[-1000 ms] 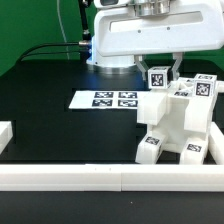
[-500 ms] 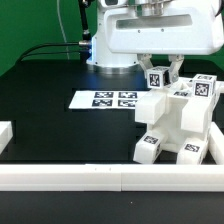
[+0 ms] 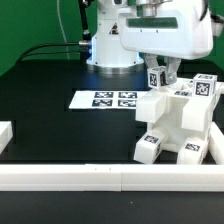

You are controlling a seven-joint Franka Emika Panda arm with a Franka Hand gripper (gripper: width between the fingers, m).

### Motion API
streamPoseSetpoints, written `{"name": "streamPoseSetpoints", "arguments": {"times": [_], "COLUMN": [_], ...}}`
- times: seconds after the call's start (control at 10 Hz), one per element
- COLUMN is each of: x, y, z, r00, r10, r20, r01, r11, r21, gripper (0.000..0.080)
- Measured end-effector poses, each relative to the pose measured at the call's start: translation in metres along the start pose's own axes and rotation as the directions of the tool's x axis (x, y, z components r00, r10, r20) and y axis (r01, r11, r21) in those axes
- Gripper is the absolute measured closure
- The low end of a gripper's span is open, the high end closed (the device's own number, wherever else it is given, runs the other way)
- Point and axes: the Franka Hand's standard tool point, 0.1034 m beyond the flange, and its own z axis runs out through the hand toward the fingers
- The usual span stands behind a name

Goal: Assemble chair

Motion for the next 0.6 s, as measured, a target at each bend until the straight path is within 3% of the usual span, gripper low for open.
{"name": "streamPoseSetpoints", "arguments": {"times": [0.2, 0.3, 0.4, 0.5, 0.6], "x": [0.000, 0.000, 0.002, 0.007, 0.015], "y": [0.000, 0.000, 0.001, 0.001, 0.001], "z": [0.000, 0.000, 0.001, 0.001, 0.001], "r00": [0.999, 1.000, 1.000, 0.994, 0.948], "r10": [0.039, 0.005, -0.019, -0.110, -0.318], "r20": [0.003, 0.003, 0.001, -0.007, -0.018], "r01": [-0.039, -0.005, 0.019, 0.110, 0.318], "r11": [0.999, 1.000, 1.000, 0.994, 0.948], "r21": [0.002, 0.002, 0.003, 0.008, 0.009], "gripper": [0.0528, 0.0348, 0.0223, 0.0223, 0.0163]}}
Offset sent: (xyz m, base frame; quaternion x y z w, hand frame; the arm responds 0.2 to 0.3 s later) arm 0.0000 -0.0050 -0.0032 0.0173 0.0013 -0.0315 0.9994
